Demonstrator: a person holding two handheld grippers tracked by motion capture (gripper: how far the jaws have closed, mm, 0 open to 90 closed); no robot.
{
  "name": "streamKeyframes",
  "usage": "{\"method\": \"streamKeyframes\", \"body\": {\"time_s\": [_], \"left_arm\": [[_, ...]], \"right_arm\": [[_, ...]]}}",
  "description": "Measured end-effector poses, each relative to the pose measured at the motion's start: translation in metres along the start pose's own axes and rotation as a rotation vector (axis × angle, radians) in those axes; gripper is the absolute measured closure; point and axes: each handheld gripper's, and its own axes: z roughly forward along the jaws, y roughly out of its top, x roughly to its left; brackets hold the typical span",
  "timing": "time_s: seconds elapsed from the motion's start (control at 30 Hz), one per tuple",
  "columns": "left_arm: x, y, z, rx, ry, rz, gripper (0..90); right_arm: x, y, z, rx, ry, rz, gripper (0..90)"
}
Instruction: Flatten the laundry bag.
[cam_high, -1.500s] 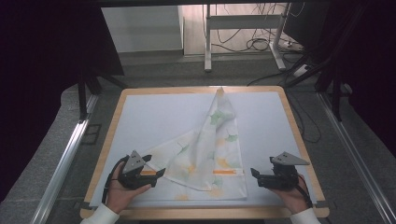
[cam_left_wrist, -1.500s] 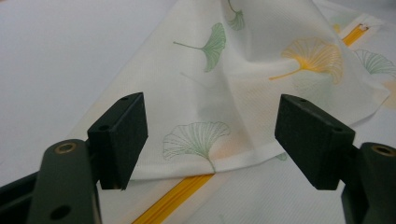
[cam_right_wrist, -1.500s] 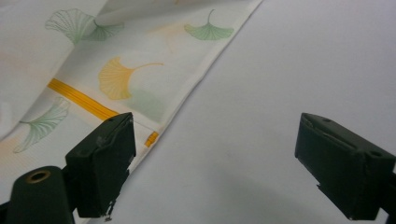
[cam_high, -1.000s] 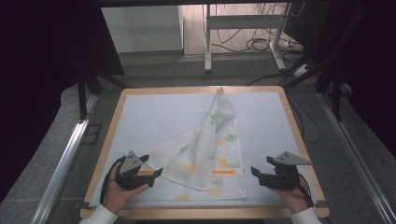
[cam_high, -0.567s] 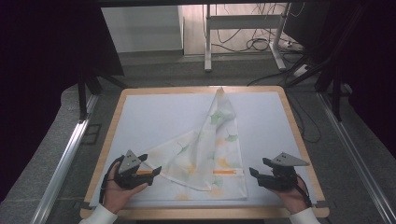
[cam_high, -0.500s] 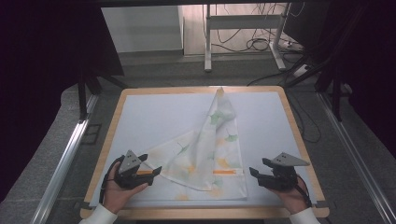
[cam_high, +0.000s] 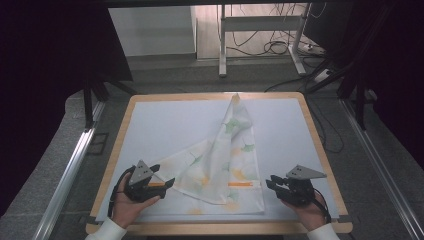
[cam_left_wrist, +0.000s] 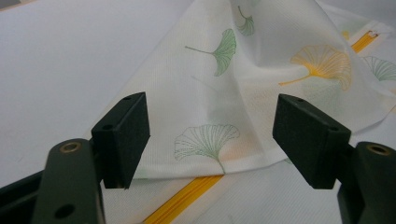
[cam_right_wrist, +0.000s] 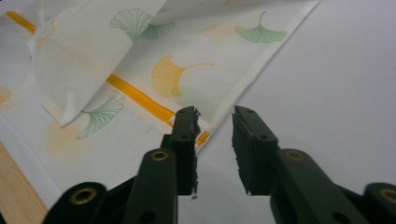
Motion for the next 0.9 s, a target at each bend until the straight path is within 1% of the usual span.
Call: {"method": "streamKeyframes", "body": {"time_s": [0.1,0.17,0.23,0.33,0.43,0.57,0.63,0.73,0.9], "left_arm": [[-0.002,0.001,0.001,-0.005,0.004,0.002,27.4],[-0.003,0.003,0.0,-0.01,0.002,0.001,27.5],[-0.004,0.003,-0.001,-0.022,-0.007,0.004,27.7],[-0.006,0.005,-0.001,-0.034,-0.02,0.005,28.6],[-0.008,0.007,0.002,-0.029,-0.025,0.003,28.9],[-0.014,0.01,0.004,-0.039,-0.034,0.011,29.7],[-0.018,0.012,0.004,-0.052,-0.044,0.014,30.6],[-0.023,0.015,0.005,-0.063,-0.052,0.026,31.4],[-0.034,0.021,0.009,-0.067,-0.072,0.047,32.1]], "right_arm": [[0.003,0.0,0.002,0.012,0.021,-0.013,82.1],[0.006,0.0,0.003,0.03,0.042,-0.022,88.8],[0.01,0.0,0.005,0.049,0.056,-0.032,89.2],[0.016,0.001,0.009,0.055,0.08,-0.052,89.2],[0.021,0.003,0.014,0.062,0.102,-0.055,89.2],[0.03,0.004,0.022,0.082,0.116,-0.067,89.2],[0.033,0.003,0.025,0.1,0.131,-0.068,89.2],[0.036,0.003,0.029,0.117,0.134,-0.078,89.2],[0.039,0.003,0.032,0.126,0.134,-0.086,89.2]]}}
